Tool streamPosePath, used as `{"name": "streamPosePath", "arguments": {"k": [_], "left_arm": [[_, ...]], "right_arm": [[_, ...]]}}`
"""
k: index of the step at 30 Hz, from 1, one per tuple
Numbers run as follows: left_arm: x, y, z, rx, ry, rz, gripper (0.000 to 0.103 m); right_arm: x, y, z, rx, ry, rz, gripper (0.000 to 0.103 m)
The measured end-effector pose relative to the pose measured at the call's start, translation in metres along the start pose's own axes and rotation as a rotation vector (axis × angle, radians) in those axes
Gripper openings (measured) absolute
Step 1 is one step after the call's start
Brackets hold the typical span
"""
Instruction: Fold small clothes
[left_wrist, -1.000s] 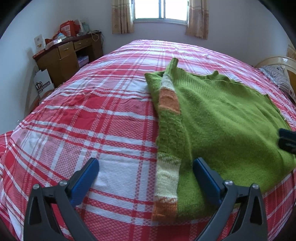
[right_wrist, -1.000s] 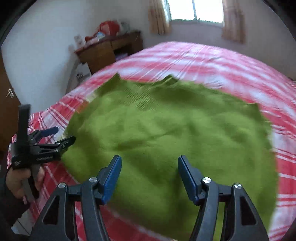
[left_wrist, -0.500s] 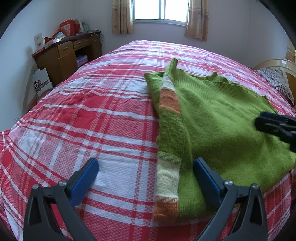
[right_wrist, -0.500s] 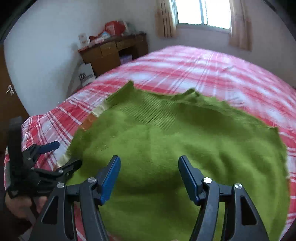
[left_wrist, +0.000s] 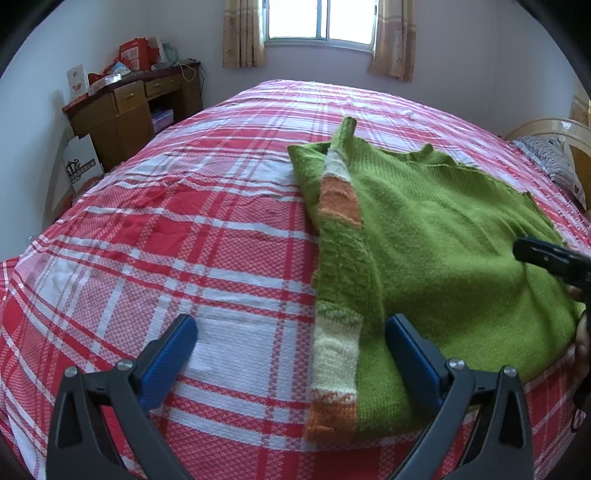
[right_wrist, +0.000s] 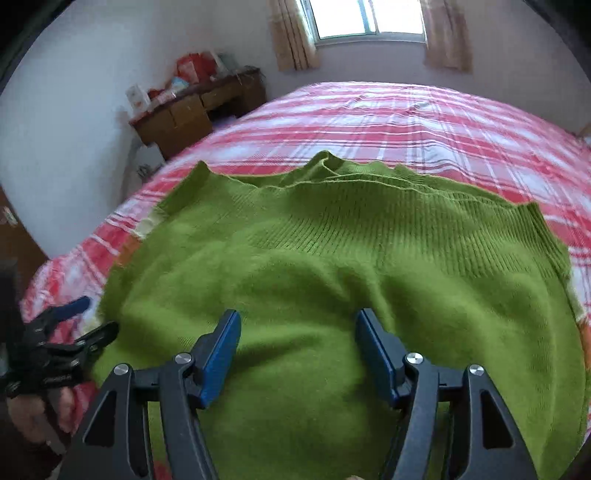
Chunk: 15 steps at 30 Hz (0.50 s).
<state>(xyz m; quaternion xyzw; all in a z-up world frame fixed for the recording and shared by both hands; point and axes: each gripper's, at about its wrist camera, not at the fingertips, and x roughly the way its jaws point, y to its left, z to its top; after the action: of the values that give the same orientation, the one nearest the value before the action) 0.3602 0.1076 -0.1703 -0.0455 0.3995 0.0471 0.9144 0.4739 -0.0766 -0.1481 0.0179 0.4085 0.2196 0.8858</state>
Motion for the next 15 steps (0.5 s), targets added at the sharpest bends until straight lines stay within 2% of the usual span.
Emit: {"name": "streamPosePath", "arguments": {"k": [4, 9, 15], "left_arm": [[-0.009, 0.014, 0.003, -0.051, -0.018, -0.083, 0.103], [-0.029, 0.03, 0.026, -0.083, -0.083, -0.112, 0.103], [-0.004, 0.041, 0.069, -0.141, -0.024, -0.208, 0.103]], "right_arm": [[-0.018, 0.006, -0.009, -0.023, -0.005, -0.044, 0.066], [-0.045, 0.035, -0.023, -0.118, -0.066, -0.045, 0.066], [-0.05, 0.108, -0.043, -0.323, -0.084, -0.045, 0.066]]}}
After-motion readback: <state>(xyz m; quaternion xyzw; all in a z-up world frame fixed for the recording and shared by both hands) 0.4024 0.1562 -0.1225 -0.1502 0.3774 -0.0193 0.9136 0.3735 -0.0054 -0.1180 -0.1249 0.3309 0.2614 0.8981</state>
